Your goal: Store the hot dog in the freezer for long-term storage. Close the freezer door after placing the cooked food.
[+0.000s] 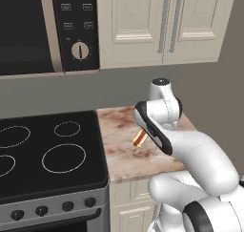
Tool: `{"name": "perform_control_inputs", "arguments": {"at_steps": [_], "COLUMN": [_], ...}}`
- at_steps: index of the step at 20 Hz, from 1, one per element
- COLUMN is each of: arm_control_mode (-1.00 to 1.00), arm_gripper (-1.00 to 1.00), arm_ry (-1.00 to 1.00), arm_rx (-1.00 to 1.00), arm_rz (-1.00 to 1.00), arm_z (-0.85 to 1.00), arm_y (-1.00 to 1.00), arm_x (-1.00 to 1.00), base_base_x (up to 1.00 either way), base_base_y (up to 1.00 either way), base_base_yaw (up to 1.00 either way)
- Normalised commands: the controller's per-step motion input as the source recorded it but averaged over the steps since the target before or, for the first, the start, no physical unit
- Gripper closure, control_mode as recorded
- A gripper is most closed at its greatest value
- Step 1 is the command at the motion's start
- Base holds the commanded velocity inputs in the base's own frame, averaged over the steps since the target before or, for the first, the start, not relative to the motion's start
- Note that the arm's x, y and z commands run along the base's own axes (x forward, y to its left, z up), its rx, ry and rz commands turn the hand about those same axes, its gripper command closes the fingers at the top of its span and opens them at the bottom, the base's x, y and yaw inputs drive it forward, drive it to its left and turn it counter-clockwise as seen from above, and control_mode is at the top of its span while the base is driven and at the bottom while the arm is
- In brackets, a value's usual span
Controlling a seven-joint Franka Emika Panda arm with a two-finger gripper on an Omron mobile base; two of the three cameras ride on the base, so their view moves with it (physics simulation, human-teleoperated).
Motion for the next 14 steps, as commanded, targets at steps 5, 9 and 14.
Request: {"name": "perform_control_inputs", "arguments": {"at_steps": [5,9,14], "arm_control_mode": [-1.0,-1.0,-1.0], "arm_gripper": [-1.0,-1.0,-1.0], "arm_ry": [0.01,0.0,0.0], "arm_rx": [0.05,0.02,0.0], "arm_rz": [-0.13,-0.07,-0.05], "arm_z": [-0.35,-0.33,-0.22], "arm_y": [0.21,0.04,0.0], "arm_x": [0.14,0.28,0.33], "base_base_x": [0.0,0.0,0.0], "base_base_y": [0.0,0.0,0.0], "base_base_yaw": [0.0,0.0,0.0]}}
